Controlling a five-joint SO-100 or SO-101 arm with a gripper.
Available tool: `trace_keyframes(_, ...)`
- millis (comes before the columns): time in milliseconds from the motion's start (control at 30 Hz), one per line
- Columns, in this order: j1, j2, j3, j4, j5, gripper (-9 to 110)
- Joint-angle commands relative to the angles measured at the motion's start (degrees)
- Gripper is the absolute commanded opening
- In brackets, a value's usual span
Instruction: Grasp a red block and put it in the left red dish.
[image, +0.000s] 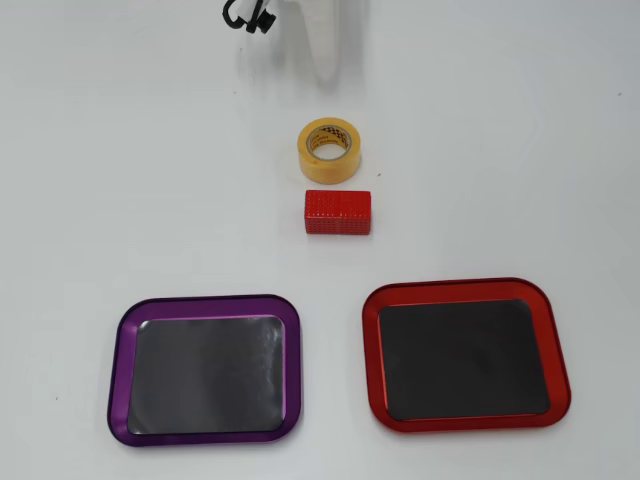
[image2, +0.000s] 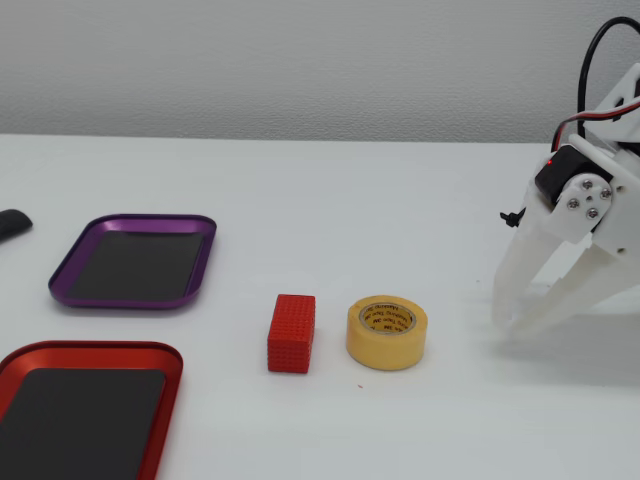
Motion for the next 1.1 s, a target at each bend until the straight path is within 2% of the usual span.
trace_keyframes(0,-0.4,4.9,0.4,-0.4,-0.5,0)
trace_keyframes(500,0.2,4.9,0.4,-1.7,-1.1,0)
trace_keyframes(633,0.3,4.3,-1.1,-5.7,-8.3,0)
trace_keyframes(733,0.3,2.3,-8.0,-7.3,-9.5,0)
trace_keyframes(867,0.4,-12.1,-20.8,-7.2,-9.5,4)
trace_keyframes(1067,0.3,-49.2,-48.5,-5.1,-9.4,15)
